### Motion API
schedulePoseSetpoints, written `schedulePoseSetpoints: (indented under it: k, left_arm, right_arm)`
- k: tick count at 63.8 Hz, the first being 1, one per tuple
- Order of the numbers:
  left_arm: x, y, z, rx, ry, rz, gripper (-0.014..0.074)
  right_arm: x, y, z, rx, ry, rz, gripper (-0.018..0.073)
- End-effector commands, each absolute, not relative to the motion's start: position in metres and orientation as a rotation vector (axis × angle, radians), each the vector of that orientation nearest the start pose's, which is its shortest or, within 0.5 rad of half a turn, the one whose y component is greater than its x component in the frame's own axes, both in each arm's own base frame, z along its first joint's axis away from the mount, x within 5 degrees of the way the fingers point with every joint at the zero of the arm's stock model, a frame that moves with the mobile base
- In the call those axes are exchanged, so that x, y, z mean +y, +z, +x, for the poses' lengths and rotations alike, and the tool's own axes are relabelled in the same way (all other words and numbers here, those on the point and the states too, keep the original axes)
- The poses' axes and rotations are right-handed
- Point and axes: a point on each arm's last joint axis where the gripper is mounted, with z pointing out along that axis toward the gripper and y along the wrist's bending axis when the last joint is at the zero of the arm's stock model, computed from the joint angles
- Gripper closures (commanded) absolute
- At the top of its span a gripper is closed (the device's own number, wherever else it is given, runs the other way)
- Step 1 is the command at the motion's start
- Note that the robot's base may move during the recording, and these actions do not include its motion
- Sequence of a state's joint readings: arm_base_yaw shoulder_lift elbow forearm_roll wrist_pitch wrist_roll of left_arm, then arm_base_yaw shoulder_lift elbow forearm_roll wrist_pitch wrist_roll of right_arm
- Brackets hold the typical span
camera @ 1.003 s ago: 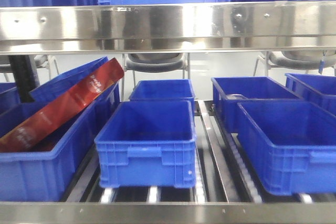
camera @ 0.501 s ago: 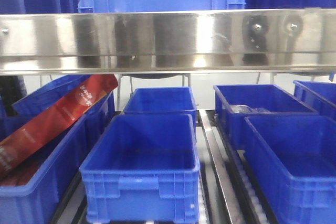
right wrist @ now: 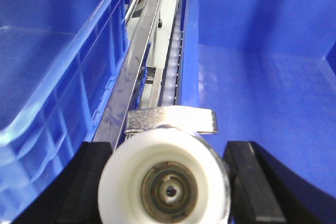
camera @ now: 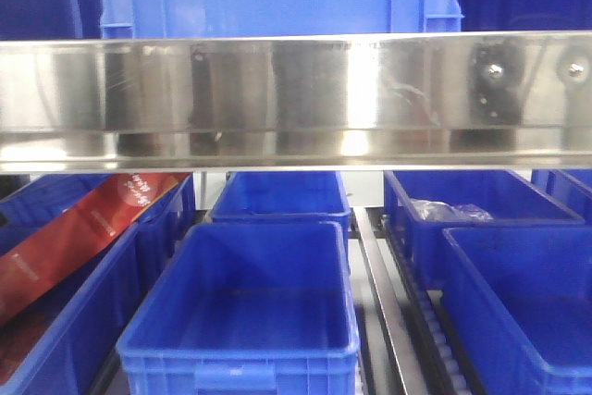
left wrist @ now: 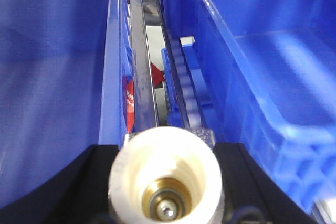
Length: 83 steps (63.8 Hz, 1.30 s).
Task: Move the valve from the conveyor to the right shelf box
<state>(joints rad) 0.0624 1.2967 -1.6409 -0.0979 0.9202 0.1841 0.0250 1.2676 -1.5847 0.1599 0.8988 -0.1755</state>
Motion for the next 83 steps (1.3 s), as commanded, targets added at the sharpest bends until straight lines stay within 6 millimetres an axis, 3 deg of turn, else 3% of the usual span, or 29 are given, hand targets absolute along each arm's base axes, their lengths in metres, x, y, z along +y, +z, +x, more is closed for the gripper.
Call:
schedulePoseSetpoints:
  k: [1,83]
  left_arm:
    - [0.0075,0.4973,0.2561,1.983,0.030,0.105,0.0708]
    - [0.0075,0.4973,0.2561,1.983,0.030,0.105,0.0708]
  right_arm:
    - [0.0166,0.4946,0.2509,1.949,0.079,-0.175,0.0713]
    - [0.0166,0.4946,0.2509,1.949,0.079,-0.175,0.0713]
